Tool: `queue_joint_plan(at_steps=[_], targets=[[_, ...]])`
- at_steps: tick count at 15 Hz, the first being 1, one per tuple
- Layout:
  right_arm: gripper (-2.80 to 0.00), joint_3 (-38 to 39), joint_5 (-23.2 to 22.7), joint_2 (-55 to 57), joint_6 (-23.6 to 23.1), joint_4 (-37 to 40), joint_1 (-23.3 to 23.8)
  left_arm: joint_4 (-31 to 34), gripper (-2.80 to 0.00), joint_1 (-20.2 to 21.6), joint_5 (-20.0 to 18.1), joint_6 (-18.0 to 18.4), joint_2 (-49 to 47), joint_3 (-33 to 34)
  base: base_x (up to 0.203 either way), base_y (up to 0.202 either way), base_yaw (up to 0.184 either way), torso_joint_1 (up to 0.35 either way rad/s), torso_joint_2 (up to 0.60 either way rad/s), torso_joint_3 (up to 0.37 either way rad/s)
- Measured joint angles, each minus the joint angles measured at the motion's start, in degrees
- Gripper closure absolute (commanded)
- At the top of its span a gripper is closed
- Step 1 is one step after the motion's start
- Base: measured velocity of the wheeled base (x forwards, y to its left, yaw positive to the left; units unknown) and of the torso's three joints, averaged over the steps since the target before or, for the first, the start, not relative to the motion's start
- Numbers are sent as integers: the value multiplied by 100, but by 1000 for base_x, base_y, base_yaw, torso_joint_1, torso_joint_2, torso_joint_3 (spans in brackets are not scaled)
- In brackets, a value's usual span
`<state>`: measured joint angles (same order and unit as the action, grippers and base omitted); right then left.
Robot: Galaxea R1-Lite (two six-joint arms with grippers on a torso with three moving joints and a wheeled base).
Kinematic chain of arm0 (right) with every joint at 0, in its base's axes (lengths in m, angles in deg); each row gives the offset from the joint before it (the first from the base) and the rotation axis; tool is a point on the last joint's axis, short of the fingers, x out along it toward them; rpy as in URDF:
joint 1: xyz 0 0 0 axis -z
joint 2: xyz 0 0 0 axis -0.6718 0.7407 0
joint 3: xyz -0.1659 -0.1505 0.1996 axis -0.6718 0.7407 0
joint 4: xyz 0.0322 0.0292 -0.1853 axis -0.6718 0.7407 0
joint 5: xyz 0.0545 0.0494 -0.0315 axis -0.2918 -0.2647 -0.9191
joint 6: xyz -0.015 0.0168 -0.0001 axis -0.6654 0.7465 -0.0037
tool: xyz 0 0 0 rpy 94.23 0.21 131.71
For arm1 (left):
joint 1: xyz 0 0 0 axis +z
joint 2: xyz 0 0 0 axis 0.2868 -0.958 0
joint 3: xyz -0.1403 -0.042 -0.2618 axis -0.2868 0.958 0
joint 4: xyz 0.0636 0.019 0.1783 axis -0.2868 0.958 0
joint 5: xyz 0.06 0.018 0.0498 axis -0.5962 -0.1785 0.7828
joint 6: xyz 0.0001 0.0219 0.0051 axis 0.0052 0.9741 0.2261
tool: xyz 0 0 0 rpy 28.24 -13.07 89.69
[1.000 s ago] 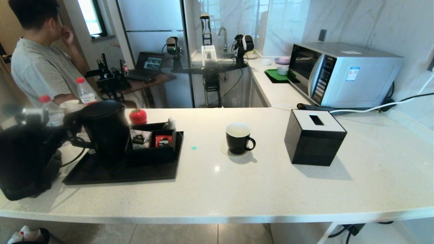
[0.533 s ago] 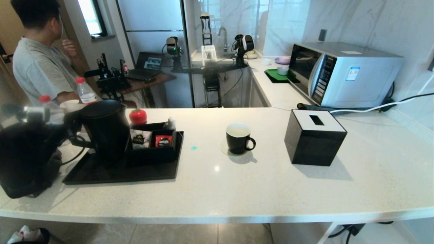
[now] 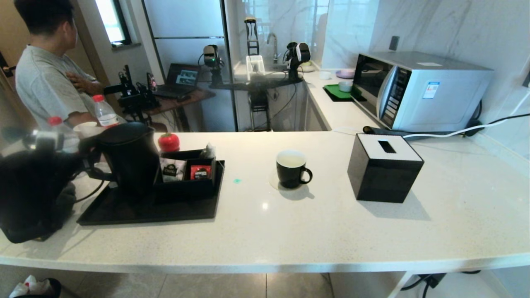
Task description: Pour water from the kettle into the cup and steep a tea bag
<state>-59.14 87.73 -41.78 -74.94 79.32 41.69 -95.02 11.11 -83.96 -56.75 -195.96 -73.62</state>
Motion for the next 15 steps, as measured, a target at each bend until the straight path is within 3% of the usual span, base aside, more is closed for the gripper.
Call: queue_joint_plan(at_steps=[1, 15], targets=[[0, 0, 1, 0, 0, -2, 0, 1, 0, -1, -4, 0, -9, -6, 0, 0, 0, 0, 0, 0], [0, 64, 0, 0, 0, -20, 0, 0, 0, -34, 14, -30, -72, 35, 0, 0, 0, 0, 0, 0]])
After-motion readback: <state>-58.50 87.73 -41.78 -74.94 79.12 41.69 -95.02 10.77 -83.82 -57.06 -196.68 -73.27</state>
